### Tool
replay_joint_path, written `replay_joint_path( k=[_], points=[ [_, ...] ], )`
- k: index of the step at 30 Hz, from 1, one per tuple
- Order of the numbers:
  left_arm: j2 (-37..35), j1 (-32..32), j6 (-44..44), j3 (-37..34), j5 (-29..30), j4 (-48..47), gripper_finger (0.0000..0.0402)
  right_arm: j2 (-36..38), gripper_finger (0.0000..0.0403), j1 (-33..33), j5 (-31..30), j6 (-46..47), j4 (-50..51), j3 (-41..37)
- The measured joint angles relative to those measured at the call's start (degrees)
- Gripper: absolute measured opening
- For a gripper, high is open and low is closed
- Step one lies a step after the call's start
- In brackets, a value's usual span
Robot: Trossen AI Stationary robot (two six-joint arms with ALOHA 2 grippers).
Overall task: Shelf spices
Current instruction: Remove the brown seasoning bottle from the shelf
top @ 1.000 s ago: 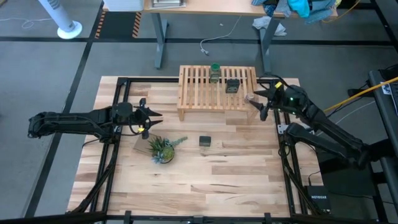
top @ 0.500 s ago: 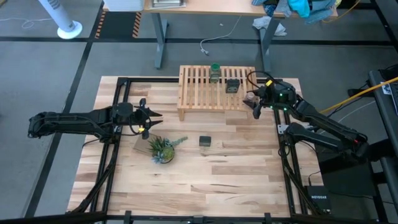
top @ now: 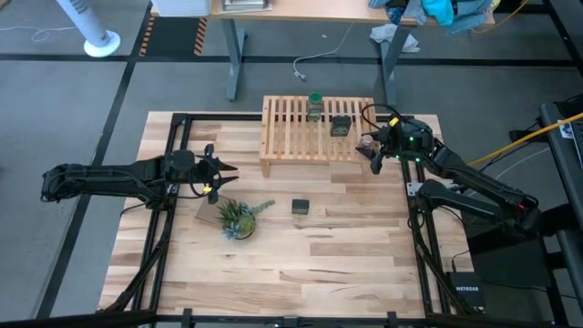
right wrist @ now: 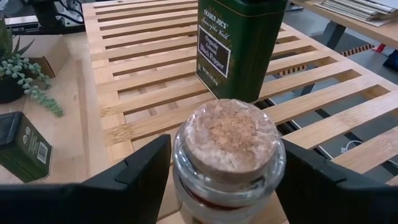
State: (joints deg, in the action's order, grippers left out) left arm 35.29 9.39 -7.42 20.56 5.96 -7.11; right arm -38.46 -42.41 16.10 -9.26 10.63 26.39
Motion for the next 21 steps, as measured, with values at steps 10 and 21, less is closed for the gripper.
replay_joint_path(
  k=[10, 21],
  points=[
    [0.0, 0.01, 0.17, 0.0, 0.0, 0.02, 0.0116, 0.0, 0.0257, 0.0, 0.0, -0.02, 0.04, 0.0],
    [0.0, 0.0, 0.17, 0.0, 0.0, 0.02, 0.0116, 0.02, 0.0193, 0.0, 0.02, -0.01, 0.24, 0.0]
  ],
)
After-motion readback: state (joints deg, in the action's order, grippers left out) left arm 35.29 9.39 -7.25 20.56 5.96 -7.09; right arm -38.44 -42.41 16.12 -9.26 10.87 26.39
